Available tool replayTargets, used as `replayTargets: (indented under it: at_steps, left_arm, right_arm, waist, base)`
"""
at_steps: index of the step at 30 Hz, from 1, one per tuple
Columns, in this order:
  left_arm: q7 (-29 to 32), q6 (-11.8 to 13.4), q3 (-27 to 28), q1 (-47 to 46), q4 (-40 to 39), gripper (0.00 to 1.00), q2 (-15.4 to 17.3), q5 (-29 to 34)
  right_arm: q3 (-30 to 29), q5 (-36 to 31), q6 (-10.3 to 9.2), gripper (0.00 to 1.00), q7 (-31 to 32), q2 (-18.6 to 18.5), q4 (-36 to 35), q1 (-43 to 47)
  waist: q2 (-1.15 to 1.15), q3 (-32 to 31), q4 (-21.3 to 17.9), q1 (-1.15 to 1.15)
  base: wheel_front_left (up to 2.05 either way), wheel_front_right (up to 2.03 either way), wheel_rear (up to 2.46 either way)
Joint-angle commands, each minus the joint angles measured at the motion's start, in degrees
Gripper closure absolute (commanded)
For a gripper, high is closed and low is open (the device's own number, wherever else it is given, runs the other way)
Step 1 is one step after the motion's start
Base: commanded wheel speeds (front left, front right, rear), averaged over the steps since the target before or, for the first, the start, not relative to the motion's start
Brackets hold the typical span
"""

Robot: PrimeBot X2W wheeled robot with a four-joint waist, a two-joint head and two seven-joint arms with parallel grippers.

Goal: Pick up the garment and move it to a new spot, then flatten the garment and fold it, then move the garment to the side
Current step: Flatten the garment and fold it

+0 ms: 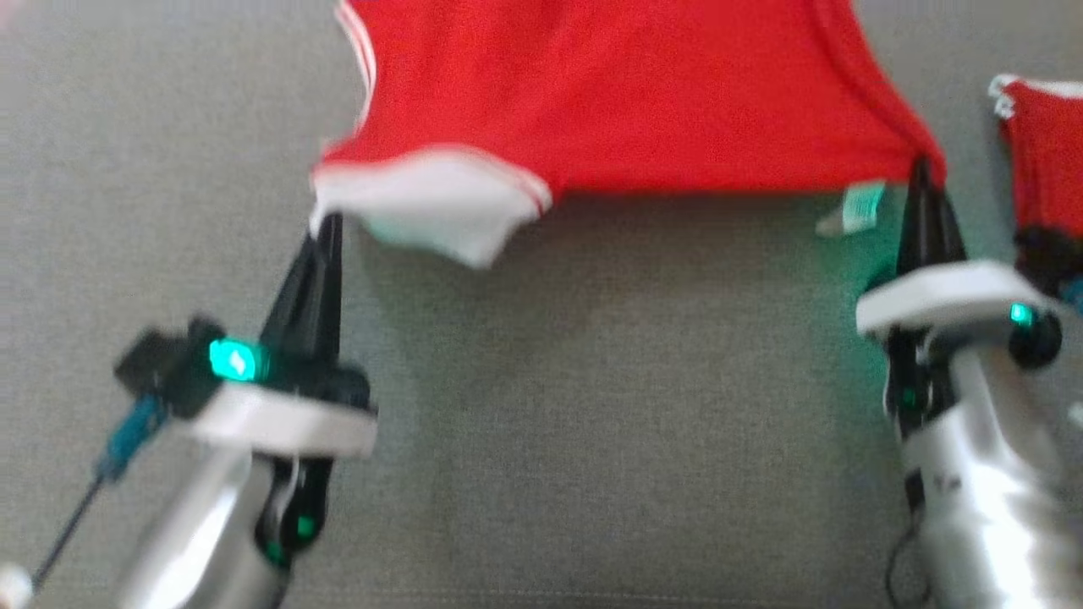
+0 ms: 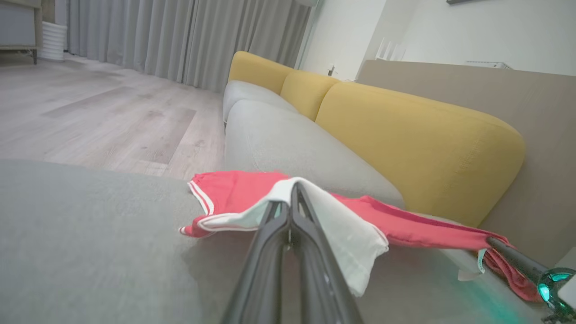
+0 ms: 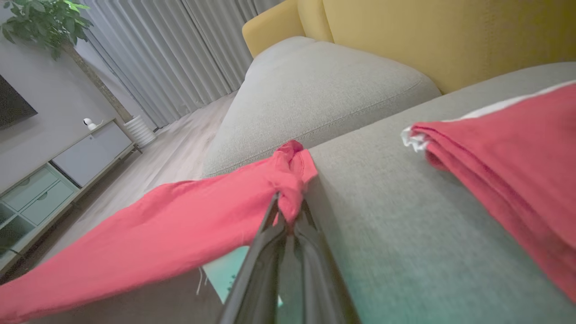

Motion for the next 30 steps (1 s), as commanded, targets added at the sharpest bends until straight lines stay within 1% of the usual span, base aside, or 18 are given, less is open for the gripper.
replayTargets:
  at_steps: [1,6,7,14,21,25,30]
  left_arm:
    - [-0.52,1.49,1.83,3.46,-4.35,1.0,3.15,0.56]
    - [-0.36,4.61,1.37,13.32,-10.11,1.0,4.48,0.25]
    - [-0.36,4.61,1.37,13.32,-10.11,1.0,4.48,0.25]
    - [0.27,8.29,0.73,23.35,-15.69,1.0,5.75,-0.23]
    - [0.86,11.47,0.36,31.74,-21.13,1.0,6.78,-0.99]
    - [1.12,12.42,0.05,34.76,-22.84,1.0,7.03,-1.53]
    - [1.38,12.1,-0.48,34.86,-21.97,1.0,6.74,-2.04]
  right_arm:
    - [1.78,1.35,0.2,1.0,0.69,0.77,-4.46,3.67]
    - [1.82,3.24,0.2,1.0,3.57,0.96,-12.12,14.39]
    - [1.82,3.24,0.2,1.0,3.57,0.96,-12.12,14.39]
    - [0.2,3.29,0.2,1.0,8.09,1.16,-23.64,28.77]
    - [-0.09,5.32,0.2,1.0,11.85,1.19,-32.0,40.34]
    - [0.32,6.49,0.2,1.0,12.94,1.19,-34.23,43.86]
    - [0.2,6.18,0.2,1.0,13.66,1.2,-34.23,44.23]
  waist:
    - [-0.01,-3.9,0.2,0.01]
    - [-0.01,-8.89,0.19,0.01]
    - [-0.01,-8.89,0.19,0.01]
    - [-0.01,-14.64,0.32,0.01]
    - [-0.01,-16.99,-0.18,0.01]
    - [-0.01,-17.3,-0.43,0.01]
    - [-0.01,-17.36,-0.38,0.01]
  base:
    - [0.0,0.0,0.0]
    - [0.0,0.0,0.0]
    - [0.0,0.0,0.0]
    - [0.0,0.0,0.0]
    - [0.0,0.0,0.0]
    - [0.0,0.0,0.0]
    - [0.0,0.0,0.0]
